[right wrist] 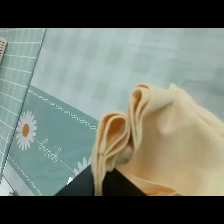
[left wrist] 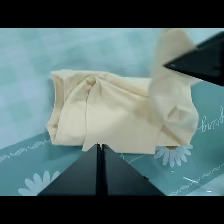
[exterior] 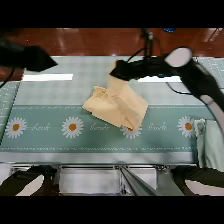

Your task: Fold the shirts.

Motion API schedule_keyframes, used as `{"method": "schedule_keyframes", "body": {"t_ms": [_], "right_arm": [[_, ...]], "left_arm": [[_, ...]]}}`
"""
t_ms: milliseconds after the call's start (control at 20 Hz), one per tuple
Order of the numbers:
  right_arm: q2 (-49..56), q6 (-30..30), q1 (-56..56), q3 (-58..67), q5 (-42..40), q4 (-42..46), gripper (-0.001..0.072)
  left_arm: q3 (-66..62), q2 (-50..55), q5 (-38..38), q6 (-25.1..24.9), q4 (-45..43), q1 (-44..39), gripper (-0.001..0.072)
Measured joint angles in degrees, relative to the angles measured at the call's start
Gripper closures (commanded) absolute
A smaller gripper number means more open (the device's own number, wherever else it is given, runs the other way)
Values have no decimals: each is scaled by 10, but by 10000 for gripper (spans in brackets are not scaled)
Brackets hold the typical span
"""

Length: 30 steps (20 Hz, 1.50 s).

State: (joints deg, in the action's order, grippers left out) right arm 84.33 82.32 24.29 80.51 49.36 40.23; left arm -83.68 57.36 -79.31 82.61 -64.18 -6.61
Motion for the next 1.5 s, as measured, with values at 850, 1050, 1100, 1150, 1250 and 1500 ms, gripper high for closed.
{"method": "schedule_keyframes", "body": {"t_ms": [850, 1050, 1100, 1150, 1250, 1500], "right_arm": [[-75, 82, -117, 1, 238, 275, 297], [-247, 201, -172, -217, 150, 396, 298], [-273, 228, -177, -277, 114, 395, 298], [-292, 249, -183, -337, 71, 379, 298], [-301, 258, -188, -430, -4, 307, 298], [-213, 89, -192, -513, -93, 24, 299]], "left_arm": [[433, -189, 156, 47, 3, 3, 684], [440, -186, 178, 47, 19, 3, 684], [441, -186, 179, 47, 23, 3, 684], [441, -185, 181, 47, 28, 3, 684], [442, -185, 184, 47, 35, 3, 684], [442, -185, 188, 47, 41, 3, 684]]}}
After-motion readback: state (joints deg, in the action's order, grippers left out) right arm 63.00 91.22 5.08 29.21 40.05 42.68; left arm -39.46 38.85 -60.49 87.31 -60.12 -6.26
